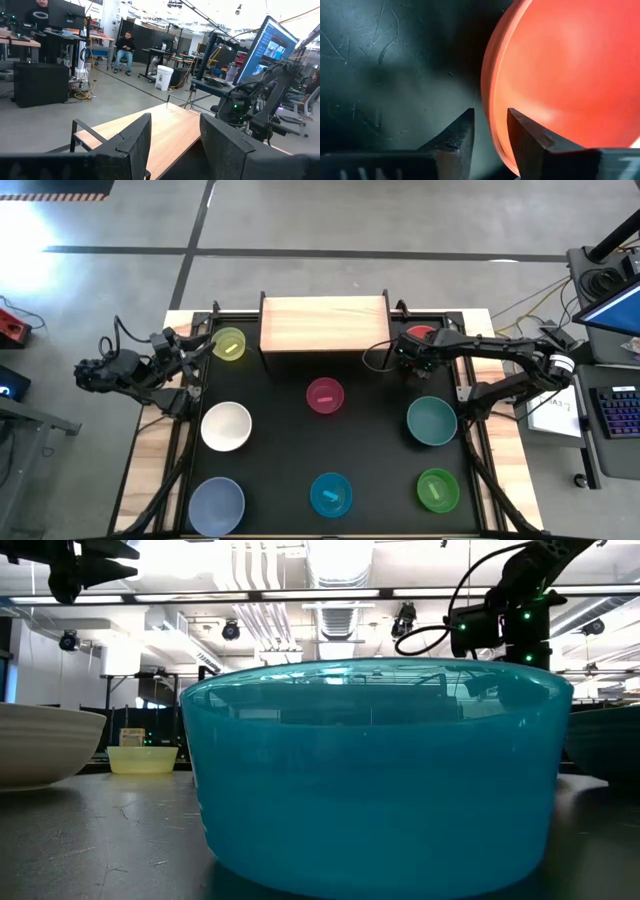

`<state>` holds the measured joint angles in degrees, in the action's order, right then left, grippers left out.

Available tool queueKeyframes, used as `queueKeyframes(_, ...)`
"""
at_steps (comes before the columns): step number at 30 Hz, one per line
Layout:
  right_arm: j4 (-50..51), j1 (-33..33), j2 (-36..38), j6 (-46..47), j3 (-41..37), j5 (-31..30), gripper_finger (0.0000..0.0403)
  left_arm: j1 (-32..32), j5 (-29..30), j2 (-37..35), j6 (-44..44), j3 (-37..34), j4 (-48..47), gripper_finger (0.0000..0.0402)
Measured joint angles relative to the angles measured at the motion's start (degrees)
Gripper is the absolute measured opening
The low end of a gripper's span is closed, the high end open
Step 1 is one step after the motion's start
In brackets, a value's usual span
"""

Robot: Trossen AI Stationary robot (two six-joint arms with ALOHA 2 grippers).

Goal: Place and stack bowls onto a shelf
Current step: Put the orange bowl on the shelf

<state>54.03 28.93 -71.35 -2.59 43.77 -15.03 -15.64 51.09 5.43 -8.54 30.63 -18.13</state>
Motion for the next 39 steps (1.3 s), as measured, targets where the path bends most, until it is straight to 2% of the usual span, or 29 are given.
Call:
queueKeyframes(7, 0.1, 0.0, 0.0, 0.0, 0.0, 0.0, 0.002, 0.0, 0.0, 0.0, 0.0, 0.0, 0.0, 0.0152)
queueKeyframes(9, 0.2, 0.0, 0.0, 0.0, 0.0, 0.1, 0.0012, 0.0, 0.0, 0.0, 0.0, 0.0, 0.0, 0.0152)
queueKeyframes(17, 1.0, 0.0, 0.0, -1.0, 0.1, 2.1, 0.0009, 0.0, 0.0, 0.0, -1.4, 0.0, 0.0, 0.0152)
queueKeyframes(24, 10.7, 0.0, 0.1, 1.1, 3.9, 2.0, 0.0008, 0.0, 0.0, 0.0, -1.7, 0.0, 0.0, 0.0152)
queueKeyframes(29, 16.8, -0.1, 0.1, 2.6, 9.8, 1.3, 0.0008, 0.0, 0.0, 0.0, -2.1, 0.0, 0.0, 0.0152)
queueKeyframes(35, 22.2, -0.1, 0.1, 3.9, 19.6, -5.7, 0.0008, 0.0, 0.0, 0.0, -3.2, 0.0, 0.0, 0.0152)
queueKeyframes(39, 23.8, -0.1, 0.1, 4.1, 26.6, -7.7, 0.0008, 0.0, 0.0, 0.0, -4.1, 0.0, 0.0, 0.0152)
